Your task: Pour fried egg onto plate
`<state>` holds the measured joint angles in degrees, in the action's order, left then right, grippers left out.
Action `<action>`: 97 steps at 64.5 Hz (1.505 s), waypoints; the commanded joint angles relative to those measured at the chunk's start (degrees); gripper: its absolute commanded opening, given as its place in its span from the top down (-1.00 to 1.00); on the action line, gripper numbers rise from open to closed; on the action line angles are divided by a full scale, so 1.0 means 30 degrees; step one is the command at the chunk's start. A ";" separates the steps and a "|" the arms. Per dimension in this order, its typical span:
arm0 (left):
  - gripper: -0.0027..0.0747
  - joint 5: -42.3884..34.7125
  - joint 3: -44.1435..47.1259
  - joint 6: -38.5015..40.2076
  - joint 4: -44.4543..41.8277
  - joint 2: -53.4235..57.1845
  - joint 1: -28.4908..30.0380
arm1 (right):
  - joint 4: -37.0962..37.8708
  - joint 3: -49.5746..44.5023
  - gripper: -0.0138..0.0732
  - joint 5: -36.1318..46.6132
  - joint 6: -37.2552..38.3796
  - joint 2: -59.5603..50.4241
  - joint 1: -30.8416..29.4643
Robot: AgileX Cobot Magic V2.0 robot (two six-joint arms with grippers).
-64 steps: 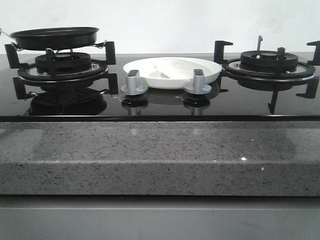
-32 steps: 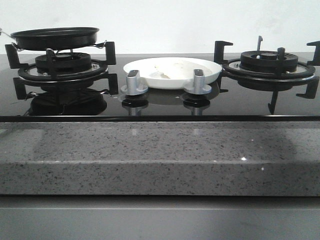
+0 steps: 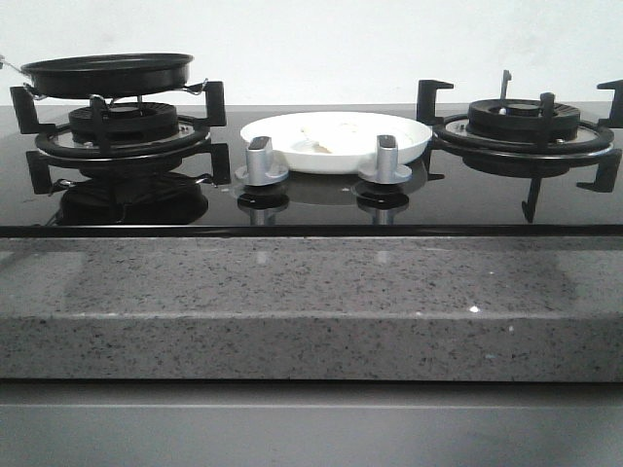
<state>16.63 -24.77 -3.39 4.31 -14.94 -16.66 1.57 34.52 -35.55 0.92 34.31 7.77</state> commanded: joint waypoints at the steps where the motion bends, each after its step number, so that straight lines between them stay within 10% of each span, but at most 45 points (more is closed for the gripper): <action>1: 0.98 -0.1549 -0.0514 0.0203 0.0088 -0.0187 -0.0123 | -0.0033 -0.1403 0.82 0.3281 0.0008 -0.1713 -0.0100; 20: 0.98 -0.1519 -0.0514 0.0203 0.0088 -0.0187 -0.0123 | -0.0054 -0.4772 0.82 0.6789 0.0008 -0.6902 -0.0100; 97: 0.98 -0.1983 0.2507 0.0203 -0.1150 0.2895 0.1068 | -0.0054 -0.4772 0.82 0.6673 0.0008 -0.6978 -0.0100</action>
<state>15.52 -18.67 -3.39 1.04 -9.50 -15.15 1.57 18.61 -20.25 1.04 12.95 7.77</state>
